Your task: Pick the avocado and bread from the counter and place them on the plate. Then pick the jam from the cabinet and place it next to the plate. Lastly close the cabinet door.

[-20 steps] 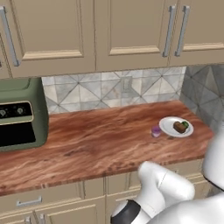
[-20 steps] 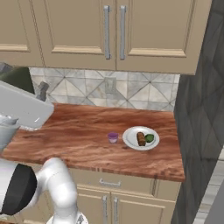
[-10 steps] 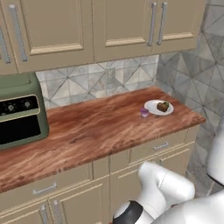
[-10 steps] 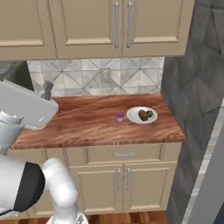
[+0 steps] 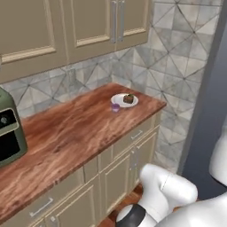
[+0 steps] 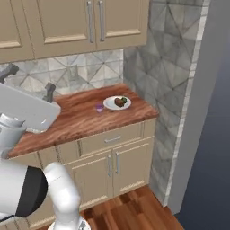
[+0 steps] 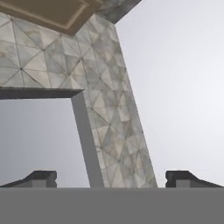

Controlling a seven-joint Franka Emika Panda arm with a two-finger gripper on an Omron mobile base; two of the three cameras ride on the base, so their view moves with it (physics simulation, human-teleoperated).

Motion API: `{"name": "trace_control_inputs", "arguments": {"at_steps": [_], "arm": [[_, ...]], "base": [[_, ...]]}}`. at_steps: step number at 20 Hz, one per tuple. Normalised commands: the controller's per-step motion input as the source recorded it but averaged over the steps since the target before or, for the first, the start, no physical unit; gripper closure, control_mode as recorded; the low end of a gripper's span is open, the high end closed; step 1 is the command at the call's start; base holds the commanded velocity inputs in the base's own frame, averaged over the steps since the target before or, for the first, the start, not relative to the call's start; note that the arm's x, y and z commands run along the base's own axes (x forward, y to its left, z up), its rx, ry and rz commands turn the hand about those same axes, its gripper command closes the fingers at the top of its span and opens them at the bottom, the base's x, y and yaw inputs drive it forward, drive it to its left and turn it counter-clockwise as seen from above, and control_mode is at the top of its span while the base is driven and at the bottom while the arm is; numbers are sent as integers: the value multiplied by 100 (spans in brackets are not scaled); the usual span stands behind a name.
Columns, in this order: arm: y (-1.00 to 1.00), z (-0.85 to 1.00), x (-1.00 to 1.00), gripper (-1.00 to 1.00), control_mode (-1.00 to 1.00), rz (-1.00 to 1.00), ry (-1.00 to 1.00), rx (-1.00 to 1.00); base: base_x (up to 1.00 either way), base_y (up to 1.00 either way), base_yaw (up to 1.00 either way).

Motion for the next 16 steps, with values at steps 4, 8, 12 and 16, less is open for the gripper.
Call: {"name": "trace_control_inputs", "arguments": {"at_steps": [4, 8, 12, 16], "arm": [[0, 0, 0, -100, 100, 0, 0, 0], [0, 0, 0, -100, 100, 0, 0, 0], [0, 0, 0, -100, 100, 0, 0, 0], [0, 0, 0, -100, 100, 0, 0, 0]], "base": [[-34, 8, -57], [-39, 0, -55], [-43, -3, -54], [-53, -4, -55]]}}
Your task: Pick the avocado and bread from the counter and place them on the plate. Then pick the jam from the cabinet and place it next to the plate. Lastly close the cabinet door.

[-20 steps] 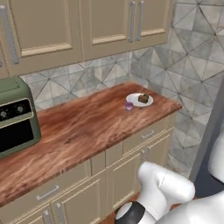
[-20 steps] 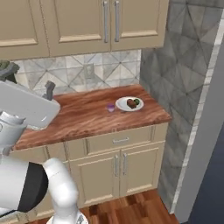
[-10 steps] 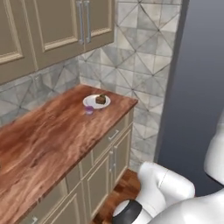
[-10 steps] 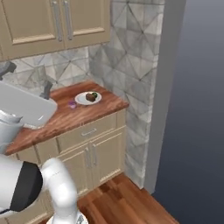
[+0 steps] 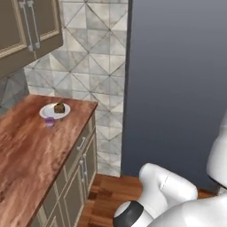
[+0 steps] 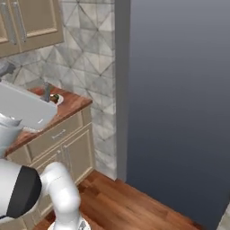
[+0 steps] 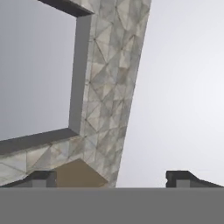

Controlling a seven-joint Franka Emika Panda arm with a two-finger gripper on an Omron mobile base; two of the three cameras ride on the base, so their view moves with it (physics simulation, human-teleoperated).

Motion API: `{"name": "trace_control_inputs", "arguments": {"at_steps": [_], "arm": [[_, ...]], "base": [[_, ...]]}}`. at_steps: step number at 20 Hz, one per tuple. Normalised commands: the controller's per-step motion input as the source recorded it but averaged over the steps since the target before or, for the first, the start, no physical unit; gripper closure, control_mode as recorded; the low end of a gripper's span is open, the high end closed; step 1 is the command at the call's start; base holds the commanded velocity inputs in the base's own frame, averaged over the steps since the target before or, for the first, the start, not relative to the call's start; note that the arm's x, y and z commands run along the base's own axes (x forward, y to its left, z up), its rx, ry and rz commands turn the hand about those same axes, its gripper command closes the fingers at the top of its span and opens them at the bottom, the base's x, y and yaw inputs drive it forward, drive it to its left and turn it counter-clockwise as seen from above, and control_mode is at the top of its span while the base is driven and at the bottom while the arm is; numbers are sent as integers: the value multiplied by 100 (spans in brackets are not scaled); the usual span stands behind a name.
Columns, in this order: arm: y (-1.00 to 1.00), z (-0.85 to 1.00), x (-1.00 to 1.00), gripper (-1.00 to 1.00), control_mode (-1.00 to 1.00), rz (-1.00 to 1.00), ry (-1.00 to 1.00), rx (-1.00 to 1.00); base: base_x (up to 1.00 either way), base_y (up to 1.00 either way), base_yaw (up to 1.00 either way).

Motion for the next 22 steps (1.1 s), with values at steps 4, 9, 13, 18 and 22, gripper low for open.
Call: {"name": "trace_control_inputs", "arguments": {"at_steps": [4, 9, 13, 18, 22], "arm": [[0, 0, 0, -100, 100, 0, 0, 0], [0, 0, 0, -100, 100, 0, 0, 0], [0, 0, 0, -100, 100, 0, 0, 0], [0, 0, 0, -100, 100, 0, 0, 0], [0, 0, 0, -100, 100, 0, 0, 0]], "base": [[-76, -15, -54], [-74, -7, -56], [-60, -32, -55], [-45, -47, -55], [-12, -76, -56]]}}
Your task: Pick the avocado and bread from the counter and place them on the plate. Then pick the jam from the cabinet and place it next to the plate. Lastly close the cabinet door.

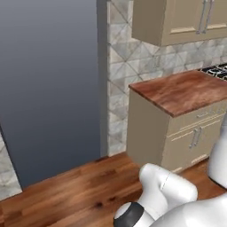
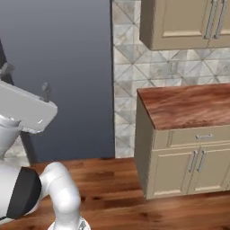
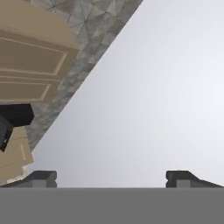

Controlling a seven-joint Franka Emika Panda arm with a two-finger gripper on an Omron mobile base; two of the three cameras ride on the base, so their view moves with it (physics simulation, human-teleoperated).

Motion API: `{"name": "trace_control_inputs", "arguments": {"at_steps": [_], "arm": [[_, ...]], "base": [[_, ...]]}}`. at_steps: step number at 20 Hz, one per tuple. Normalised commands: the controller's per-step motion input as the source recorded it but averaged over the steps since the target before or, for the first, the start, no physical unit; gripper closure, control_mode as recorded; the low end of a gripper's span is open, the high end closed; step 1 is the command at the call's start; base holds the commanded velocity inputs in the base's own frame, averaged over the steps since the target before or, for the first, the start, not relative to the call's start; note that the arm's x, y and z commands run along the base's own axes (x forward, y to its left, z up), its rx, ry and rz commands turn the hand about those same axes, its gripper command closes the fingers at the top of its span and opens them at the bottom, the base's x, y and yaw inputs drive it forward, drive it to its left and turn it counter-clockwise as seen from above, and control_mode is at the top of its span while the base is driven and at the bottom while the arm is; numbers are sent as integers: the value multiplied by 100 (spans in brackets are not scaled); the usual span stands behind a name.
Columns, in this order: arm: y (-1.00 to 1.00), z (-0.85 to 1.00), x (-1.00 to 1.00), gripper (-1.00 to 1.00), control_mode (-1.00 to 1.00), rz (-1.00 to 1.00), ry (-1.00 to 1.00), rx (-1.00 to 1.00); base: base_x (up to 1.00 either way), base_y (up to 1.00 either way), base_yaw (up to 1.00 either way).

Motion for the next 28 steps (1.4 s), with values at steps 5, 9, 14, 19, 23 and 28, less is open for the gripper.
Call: {"name": "trace_control_inputs", "arguments": {"at_steps": [5, 9, 14, 19, 23, 28], "arm": [[0, 0, 0, -100, 100, 0, 0, 0], [0, 0, 0, -100, 100, 0, 0, 0], [0, 0, 0, -100, 100, 0, 0, 0], [0, 0, 0, -100, 100, 0, 0, 0], [0, 0, 0, -100, 100, 0, 0, 0], [0, 0, 0, -100, 100, 0, 0, 0]], "base": [[12, -95, -57], [37, -100, -54], [56, -100, -47], [84, -91, -40], [97, -84, -42], [99, -82, -43]]}}
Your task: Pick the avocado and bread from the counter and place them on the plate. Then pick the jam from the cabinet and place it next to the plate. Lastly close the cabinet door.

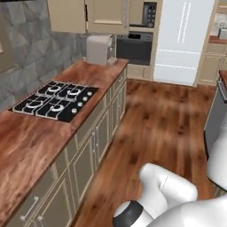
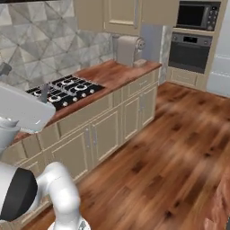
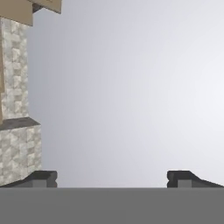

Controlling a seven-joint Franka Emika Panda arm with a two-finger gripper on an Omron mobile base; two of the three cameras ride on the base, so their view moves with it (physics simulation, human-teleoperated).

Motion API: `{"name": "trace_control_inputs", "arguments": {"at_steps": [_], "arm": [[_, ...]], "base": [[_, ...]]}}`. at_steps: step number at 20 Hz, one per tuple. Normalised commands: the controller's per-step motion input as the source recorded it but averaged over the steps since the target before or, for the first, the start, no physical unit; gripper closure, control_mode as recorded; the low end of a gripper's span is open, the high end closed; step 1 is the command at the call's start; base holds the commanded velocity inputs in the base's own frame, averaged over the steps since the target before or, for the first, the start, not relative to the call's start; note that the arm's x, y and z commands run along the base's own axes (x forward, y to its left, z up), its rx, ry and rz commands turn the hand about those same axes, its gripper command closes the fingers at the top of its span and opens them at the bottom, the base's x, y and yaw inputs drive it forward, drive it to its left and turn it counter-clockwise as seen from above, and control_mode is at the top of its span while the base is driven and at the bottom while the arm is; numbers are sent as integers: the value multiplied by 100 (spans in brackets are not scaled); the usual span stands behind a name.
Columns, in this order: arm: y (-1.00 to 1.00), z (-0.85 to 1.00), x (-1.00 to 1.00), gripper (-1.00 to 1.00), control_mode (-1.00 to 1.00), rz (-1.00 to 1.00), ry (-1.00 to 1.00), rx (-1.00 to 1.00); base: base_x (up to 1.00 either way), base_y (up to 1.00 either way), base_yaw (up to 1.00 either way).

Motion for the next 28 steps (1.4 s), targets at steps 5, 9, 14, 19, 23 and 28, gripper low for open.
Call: {"name": "trace_control_inputs", "arguments": {"at_steps": [5, 9, 14, 19, 23, 28], "arm": [[0, 0, 0, -100, 100, 0, 0, 0], [0, 0, 0, -100, 100, 0, 0, 0], [0, 0, 0, -100, 100, 0, 0, 0], [0, 0, 0, -100, 100, 0, 0, 0], [0, 0, 0, -100, 100, 0, 0, 0], [0, 0, 0, -100, 100, 0, 0, 0]], "base": [[100, -74, -41], [100, -48, -38], [100, -8, -27], [100, 6, -5], [100, 9, 1], [100, 29, 11]]}}
